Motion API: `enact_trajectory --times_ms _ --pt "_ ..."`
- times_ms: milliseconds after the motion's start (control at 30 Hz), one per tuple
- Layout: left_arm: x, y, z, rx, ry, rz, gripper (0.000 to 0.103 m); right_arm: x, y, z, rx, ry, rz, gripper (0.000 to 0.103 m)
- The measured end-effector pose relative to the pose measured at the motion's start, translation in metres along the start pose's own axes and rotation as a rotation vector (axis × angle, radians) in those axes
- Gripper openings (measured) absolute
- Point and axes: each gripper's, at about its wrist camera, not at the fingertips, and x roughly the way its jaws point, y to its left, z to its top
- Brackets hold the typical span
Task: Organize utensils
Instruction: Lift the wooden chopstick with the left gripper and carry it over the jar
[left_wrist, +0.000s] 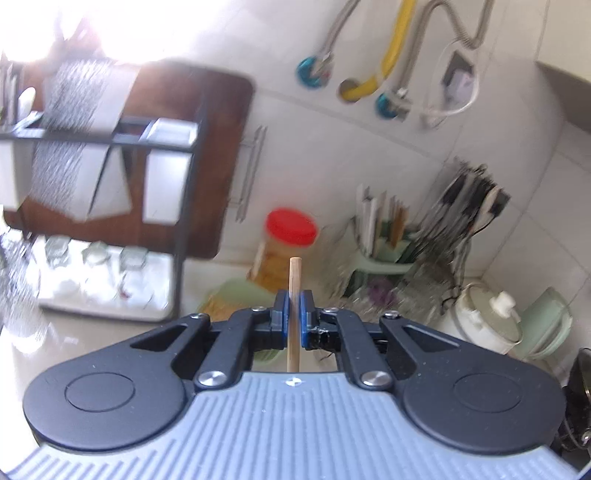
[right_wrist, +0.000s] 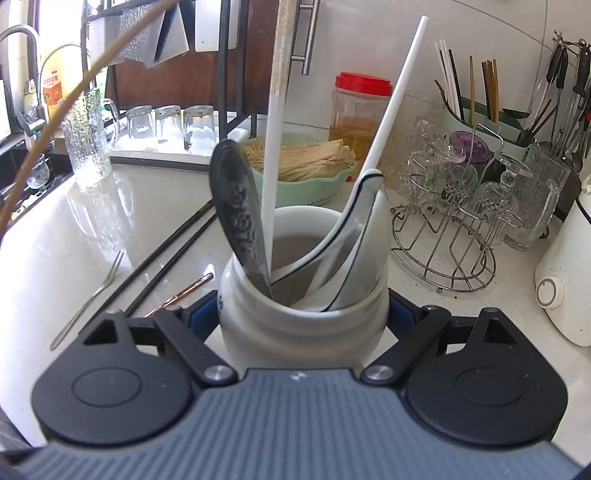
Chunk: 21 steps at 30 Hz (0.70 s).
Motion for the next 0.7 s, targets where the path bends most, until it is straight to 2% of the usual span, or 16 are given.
enact_trajectory --times_ms 167,333,533,700 --pt "-0.017 -0.032 0.028 0.075 -0.099 -0.097 0.007 0.0 0.001 0.0 0.005 -0.002 -0.004 0.092" --pt "-0.012 -0.063 0.045 0.145 -0.141 -0.152 0.007 0.0 0.0 0.0 0.005 -0.004 -0.003 0.092" --pt "0.013 -0.096 0.039 0.222 -0.145 -0.202 0.007 -0.001 0.0 -0.001 0.007 -0.011 -0.001 0.092" --pt "0.038 -0.109 0.024 0.278 -0.147 -0.228 0.007 -0.001 -0.001 -0.001 0.007 -0.014 0.002 0.092"
